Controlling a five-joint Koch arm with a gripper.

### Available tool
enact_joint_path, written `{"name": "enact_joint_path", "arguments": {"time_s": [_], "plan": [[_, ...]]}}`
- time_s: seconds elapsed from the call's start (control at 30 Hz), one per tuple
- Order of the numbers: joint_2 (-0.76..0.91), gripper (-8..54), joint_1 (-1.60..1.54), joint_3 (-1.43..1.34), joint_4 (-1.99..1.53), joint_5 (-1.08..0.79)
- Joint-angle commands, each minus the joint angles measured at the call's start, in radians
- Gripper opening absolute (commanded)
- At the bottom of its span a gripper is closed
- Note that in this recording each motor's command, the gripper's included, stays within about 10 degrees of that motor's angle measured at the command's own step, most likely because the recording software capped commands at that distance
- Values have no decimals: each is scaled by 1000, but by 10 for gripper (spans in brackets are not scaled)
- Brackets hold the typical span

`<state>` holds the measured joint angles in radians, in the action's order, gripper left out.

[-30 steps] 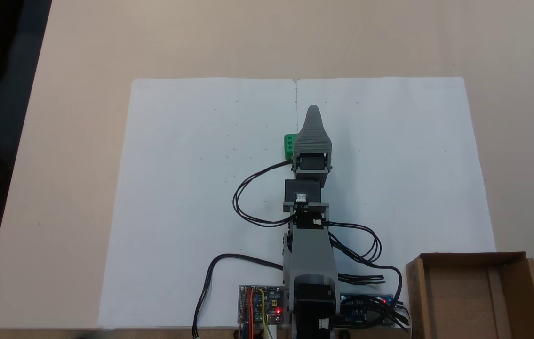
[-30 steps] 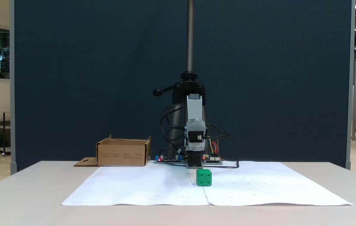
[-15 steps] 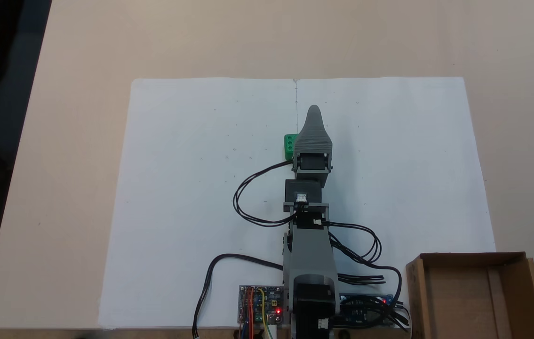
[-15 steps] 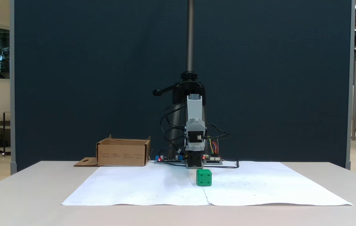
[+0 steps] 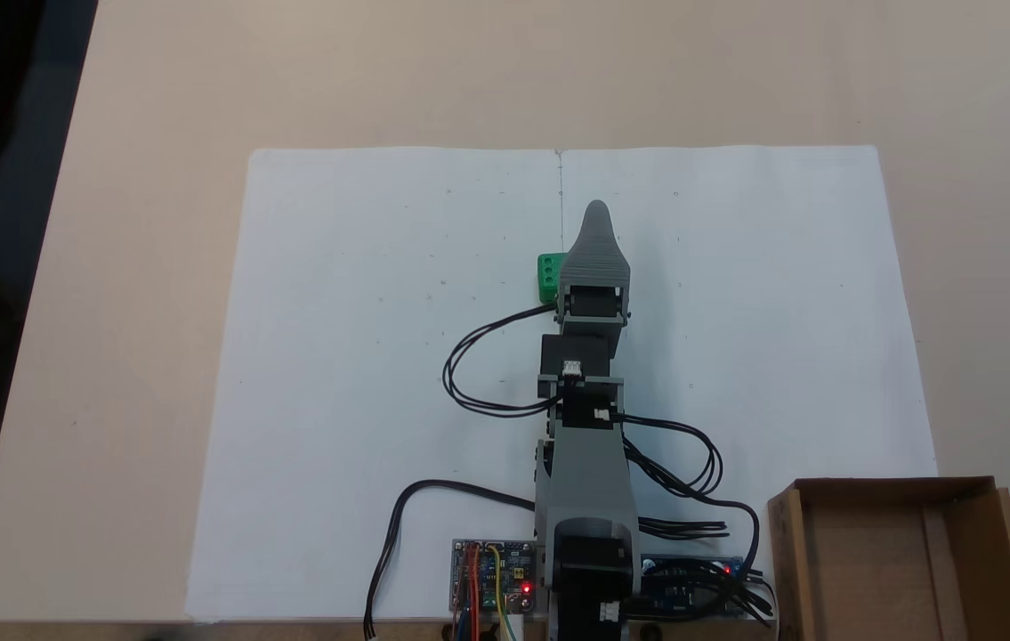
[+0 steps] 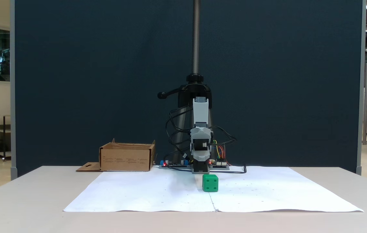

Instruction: Grasp a green dice and put it in the bin.

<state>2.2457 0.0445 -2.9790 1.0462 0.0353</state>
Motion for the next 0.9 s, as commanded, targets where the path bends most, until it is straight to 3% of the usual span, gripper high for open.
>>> {"name": "enact_joint_path", "arguments": {"time_s": [0.0,0.33,0.57,0.87], "plan": [[123,414,14,87,-83,-87],[124,417,28,439,-754,-81],[121,417,11,761,-1182,71],[46,415,-167,908,-1687,253]]}}
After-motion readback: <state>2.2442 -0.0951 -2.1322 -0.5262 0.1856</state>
